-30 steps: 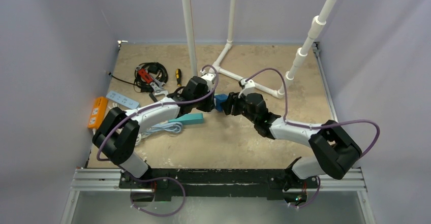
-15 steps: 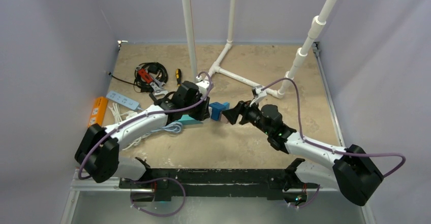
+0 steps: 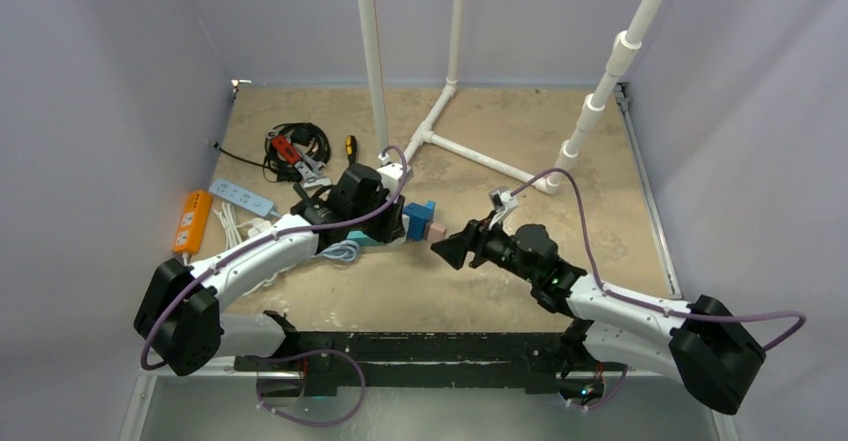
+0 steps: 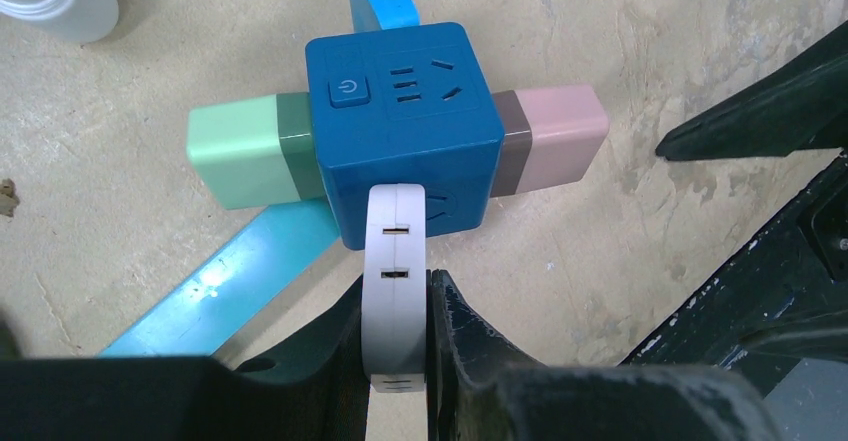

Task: Pull the plug off the socket
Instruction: Remove the plug from the socket, then place the plug at the center of the board.

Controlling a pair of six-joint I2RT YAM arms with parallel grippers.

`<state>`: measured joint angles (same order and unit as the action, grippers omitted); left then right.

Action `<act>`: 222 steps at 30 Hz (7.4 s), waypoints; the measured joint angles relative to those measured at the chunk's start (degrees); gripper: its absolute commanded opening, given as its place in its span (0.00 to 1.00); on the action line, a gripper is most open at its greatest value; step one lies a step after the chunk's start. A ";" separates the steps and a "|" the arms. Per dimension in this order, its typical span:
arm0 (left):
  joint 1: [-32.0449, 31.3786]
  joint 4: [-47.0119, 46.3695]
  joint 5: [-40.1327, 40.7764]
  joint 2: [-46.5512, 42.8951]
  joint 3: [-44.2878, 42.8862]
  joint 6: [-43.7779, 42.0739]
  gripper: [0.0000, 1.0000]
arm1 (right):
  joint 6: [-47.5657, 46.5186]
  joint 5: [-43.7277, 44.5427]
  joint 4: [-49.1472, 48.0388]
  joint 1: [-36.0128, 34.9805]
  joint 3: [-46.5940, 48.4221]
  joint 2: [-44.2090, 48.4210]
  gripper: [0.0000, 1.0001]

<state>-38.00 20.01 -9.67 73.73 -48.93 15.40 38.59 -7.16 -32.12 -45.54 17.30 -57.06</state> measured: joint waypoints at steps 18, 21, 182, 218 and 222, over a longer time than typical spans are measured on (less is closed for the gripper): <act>0.11 -0.07 -0.42 0.20 0.00 -0.09 0.00 | 4.33 6.56 -4.28 -2.43 -1.42 -10.80 0.77; 0.11 -0.09 -0.46 0.26 0.00 -0.11 0.00 | 3.74 5.84 -7.08 -1.73 -1.22 -14.73 0.76; 3.23 1.11 -4.24 -0.22 -0.35 -5.07 0.00 | -1.09 4.24 -20.22 0.79 2.64 -26.56 0.00; 21.38 0.57 3.98 -3.34 -0.11 0.37 0.00 | -2.12 7.82 -17.97 1.36 2.60 -25.64 0.00; 22.23 -2.12 5.05 0.48 -0.46 3.28 0.00 | -2.69 7.65 -17.94 1.36 2.60 -25.64 0.00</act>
<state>-15.77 17.89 -4.62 74.22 -49.39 18.68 35.90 0.49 -50.06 -44.18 19.90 -82.70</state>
